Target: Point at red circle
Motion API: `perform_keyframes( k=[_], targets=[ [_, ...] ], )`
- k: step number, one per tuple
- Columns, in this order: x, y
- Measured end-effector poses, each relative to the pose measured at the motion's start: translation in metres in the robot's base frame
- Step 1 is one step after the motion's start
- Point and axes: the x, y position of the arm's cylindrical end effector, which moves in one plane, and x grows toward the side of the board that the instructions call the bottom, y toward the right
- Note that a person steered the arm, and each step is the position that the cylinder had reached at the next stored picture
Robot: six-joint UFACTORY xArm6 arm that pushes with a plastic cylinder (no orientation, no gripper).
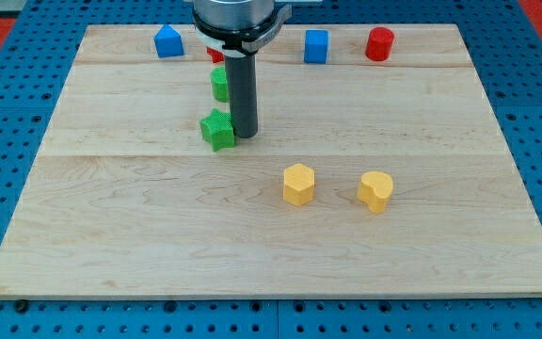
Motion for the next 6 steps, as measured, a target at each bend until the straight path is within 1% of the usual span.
perform_keyframes(
  k=[2, 3, 4, 5, 6],
  targets=[
    [0.0, -0.016],
    [0.0, 0.019],
    [-0.012, 0.085],
    [-0.041, 0.134],
    [-0.073, 0.163]
  ],
)
